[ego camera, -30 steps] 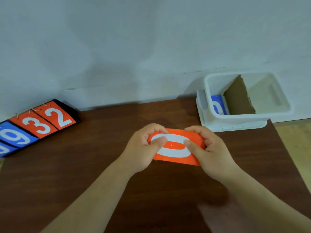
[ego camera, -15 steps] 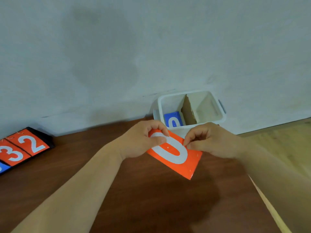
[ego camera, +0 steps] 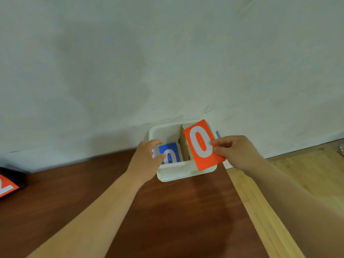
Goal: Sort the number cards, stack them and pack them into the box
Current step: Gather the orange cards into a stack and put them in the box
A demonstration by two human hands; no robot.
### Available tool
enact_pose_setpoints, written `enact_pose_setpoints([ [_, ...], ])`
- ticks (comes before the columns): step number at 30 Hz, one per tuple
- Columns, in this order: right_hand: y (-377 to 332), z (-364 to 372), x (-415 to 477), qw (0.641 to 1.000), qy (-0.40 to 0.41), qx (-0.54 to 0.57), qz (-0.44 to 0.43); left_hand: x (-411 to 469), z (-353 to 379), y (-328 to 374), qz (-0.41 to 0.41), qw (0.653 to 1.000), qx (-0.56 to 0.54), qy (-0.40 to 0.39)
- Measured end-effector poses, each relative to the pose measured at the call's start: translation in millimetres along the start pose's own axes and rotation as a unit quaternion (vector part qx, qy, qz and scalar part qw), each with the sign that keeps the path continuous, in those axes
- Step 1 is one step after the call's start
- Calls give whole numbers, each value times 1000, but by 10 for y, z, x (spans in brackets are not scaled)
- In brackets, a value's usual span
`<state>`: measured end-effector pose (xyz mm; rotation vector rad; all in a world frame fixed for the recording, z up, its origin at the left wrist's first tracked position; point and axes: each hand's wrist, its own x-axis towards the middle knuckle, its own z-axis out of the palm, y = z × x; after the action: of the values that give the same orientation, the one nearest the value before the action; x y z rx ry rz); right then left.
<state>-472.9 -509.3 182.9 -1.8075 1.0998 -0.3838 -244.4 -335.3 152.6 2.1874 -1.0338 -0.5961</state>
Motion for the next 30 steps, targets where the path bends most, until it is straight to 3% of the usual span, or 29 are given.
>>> enact_pose_setpoints([
  [6, 141, 102, 585, 992, 33, -122, 29, 65, 309, -421, -102, 993, -52, 21],
  [13, 211, 432, 920, 974, 9, -223, 46, 151, 350, -533, -120, 988, -95, 28],
  [20, 176, 769, 1066, 942, -65, -322, 70, 178, 378, -607, -131, 982, -131, 43],
  [24, 217, 940, 1176, 939, -87, -313, 110, 161, 389, -669, -136, 978, -150, 47],
  [30, 213, 960, 1184, 901, -138, -401, 97, 160, 428, -684, -143, 976, -155, 53],
])
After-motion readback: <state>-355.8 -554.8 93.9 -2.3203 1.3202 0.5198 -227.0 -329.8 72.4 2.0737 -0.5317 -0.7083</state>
